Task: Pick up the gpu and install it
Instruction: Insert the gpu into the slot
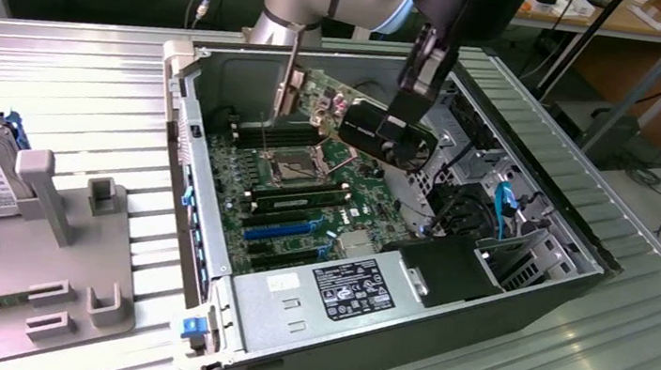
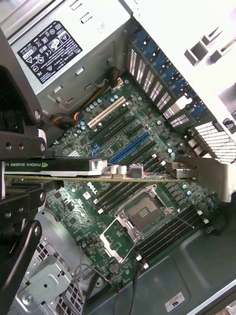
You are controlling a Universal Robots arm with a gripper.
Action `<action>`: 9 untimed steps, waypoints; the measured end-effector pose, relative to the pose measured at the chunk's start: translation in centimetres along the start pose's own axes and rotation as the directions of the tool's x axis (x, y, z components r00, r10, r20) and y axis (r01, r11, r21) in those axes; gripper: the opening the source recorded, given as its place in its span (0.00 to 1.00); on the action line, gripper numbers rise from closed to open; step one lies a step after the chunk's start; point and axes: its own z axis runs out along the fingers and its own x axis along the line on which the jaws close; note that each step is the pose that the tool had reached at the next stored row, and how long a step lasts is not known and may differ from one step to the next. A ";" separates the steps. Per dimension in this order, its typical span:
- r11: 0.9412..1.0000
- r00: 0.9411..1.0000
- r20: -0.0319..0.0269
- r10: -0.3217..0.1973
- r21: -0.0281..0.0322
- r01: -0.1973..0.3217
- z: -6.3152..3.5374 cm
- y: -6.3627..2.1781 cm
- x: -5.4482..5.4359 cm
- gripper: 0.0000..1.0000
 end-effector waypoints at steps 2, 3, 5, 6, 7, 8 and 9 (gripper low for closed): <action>1.000 1.000 0.000 -0.011 0.000 0.011 0.00 0.01 0.0 0.27; 1.000 1.000 -0.001 -0.015 0.000 0.015 0.00 0.01 0.0 0.27; 1.000 1.000 -0.001 -0.025 0.000 0.025 0.00 0.01 0.0 0.27; 1.000 1.000 -0.001 -0.029 0.000 0.029 0.00 0.02 0.0 0.27; 0.999 0.999 -0.001 -0.032 0.000 0.032 0.00 0.02 0.0 0.27; 0.999 0.999 -0.001 -0.036 0.000 0.036 0.00 0.03 0.0 0.27; 0.999 0.999 -0.001 -0.041 -0.001 0.041 0.00 0.04 0.0 0.27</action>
